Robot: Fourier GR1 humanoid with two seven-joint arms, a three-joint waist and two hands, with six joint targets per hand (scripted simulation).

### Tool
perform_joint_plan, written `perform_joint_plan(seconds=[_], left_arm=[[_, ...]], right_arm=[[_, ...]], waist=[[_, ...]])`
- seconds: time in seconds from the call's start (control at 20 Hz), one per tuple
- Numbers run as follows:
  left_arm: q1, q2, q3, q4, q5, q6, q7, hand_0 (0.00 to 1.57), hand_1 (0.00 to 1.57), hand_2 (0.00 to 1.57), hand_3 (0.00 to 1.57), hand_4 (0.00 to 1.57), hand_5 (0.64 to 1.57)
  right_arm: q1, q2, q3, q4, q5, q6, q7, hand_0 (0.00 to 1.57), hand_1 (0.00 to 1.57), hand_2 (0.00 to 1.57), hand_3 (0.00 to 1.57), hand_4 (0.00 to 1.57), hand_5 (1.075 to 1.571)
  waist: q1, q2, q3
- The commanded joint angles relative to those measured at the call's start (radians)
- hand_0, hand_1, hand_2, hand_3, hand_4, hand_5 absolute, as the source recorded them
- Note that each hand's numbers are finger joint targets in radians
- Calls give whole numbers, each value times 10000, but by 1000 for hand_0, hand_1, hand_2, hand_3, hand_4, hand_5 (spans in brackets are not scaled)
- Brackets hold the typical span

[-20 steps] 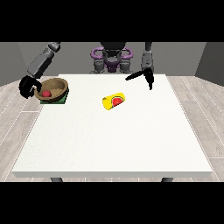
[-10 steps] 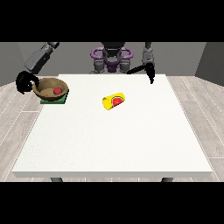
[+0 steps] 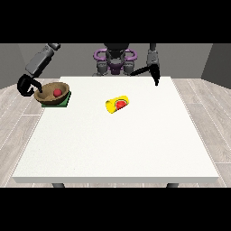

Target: Pick the cup and pour the ball into the bowl, then pick the bowl and place it on the pad

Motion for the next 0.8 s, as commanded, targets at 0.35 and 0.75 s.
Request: perform_joint_plan(seconds=[0.35,0.75], left_arm=[[827,102,-50,-1480,-114,82,-163,0,0,0,0,0,1566],[1007,-248,-274,-919,-42,-9,425,0,0,0,0,0,1569]], right_arm=[[-534,-1492,-232,242,95,21,148,0,0,375,209,0,1481],[-1028,-2157,-221,69,-59,947,1403,0,0,269,257,0,1501]], waist=[[-93,894,4],[-362,-689,-14]])
